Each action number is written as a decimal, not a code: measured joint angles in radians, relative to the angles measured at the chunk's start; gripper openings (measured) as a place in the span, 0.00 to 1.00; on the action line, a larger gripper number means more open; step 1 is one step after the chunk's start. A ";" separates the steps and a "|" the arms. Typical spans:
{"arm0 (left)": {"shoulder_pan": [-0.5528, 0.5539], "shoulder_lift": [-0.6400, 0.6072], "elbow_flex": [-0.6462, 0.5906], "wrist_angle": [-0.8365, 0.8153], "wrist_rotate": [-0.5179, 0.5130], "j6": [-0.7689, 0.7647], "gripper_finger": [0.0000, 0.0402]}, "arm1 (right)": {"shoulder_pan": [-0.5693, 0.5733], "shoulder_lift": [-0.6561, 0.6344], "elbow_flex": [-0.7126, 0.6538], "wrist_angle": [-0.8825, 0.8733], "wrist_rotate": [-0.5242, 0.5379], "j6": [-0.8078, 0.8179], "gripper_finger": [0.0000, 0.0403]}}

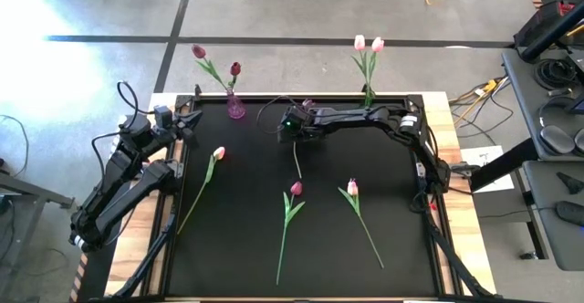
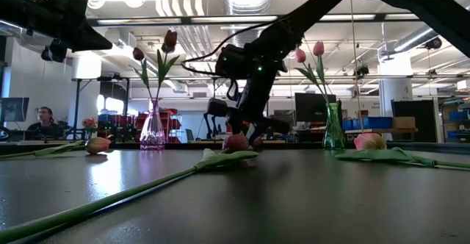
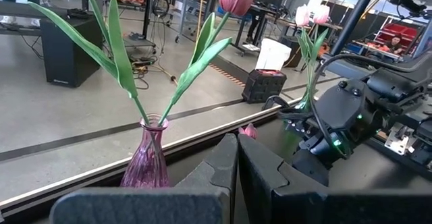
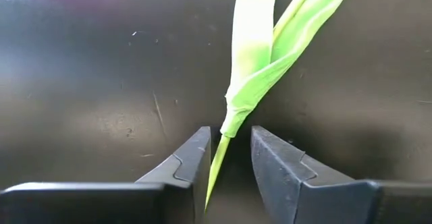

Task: Sort flowers into vase by color
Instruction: Put the top red flower into the purple vase

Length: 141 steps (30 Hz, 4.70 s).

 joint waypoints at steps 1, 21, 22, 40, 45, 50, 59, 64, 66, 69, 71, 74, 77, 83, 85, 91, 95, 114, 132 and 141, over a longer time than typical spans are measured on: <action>0.000 0.000 0.000 0.000 0.000 0.000 0.00 | -0.001 0.006 0.002 -0.004 -0.010 0.000 0.23; 0.000 0.000 0.000 0.000 0.006 0.000 0.00 | -0.015 -0.160 -0.005 -0.247 -0.004 -0.360 0.02; 0.000 0.000 0.000 0.000 0.008 0.000 0.00 | -0.015 -0.178 -0.005 -0.249 -0.003 -0.379 0.02; 0.000 -0.001 0.000 0.000 0.013 0.000 0.00 | -0.014 -0.797 -0.133 0.179 0.281 -0.886 0.02; 0.000 -0.001 0.000 0.000 0.013 0.000 0.00 | -0.028 -0.982 -0.318 0.361 0.395 -0.970 0.02; 0.001 -0.001 0.000 0.000 0.011 0.000 0.00 | -0.079 -1.151 -0.566 0.555 0.406 -0.950 0.02; 0.001 -0.001 0.000 0.000 0.005 0.000 0.00 | -0.231 -1.288 -0.971 1.115 0.398 -0.906 0.02; 0.001 -0.001 0.000 0.000 -0.009 0.000 0.00 | -0.334 -1.259 -1.101 1.269 0.400 -0.827 0.02; 0.001 -0.001 0.000 0.000 -0.010 0.004 0.00 | -0.367 -1.238 -1.128 1.312 0.400 -0.811 0.02; 0.001 -0.001 0.000 0.000 -0.011 0.027 0.00 | -0.404 -1.203 -1.136 1.357 0.395 -0.810 0.02; 0.001 -0.001 0.000 0.000 -0.024 0.030 0.00 | -0.427 -1.178 -1.134 1.357 0.382 -0.809 0.02; 0.001 -0.001 0.000 -0.001 -0.050 0.032 0.00 | -0.454 -1.134 -1.130 1.374 0.363 -0.788 0.02; 0.001 -0.001 0.000 -0.001 -0.060 0.032 0.00 | -0.467 -1.081 -1.129 1.424 0.363 -0.782 0.02; 0.001 -0.001 0.000 -0.021 -0.061 0.032 0.00 | -0.482 -0.971 -1.129 1.539 0.362 -0.785 0.02; 0.001 -0.001 0.000 -0.025 -0.061 0.032 0.00 | -0.484 -0.937 -1.129 1.560 0.363 -0.785 0.02; 0.001 -0.001 0.000 -0.026 -0.073 0.031 0.00 | -0.485 -0.878 -1.129 1.605 0.358 -0.786 0.02; 0.001 -0.001 0.000 -0.026 -0.079 0.031 0.00 | -0.485 -0.870 -1.129 1.603 0.328 -0.821 0.02; 0.000 0.000 0.000 -0.031 -0.079 0.026 0.00 | -0.477 -0.878 -1.135 1.465 0.314 -0.882 0.02; 0.000 0.000 0.000 -0.029 -0.079 0.022 0.00 | -0.405 -0.977 -1.129 1.259 0.319 -0.931 0.36; 0.000 0.000 0.000 -0.029 -0.078 0.022 0.00 | -0.406 -1.160 -1.122 1.120 0.320 -0.909 0.37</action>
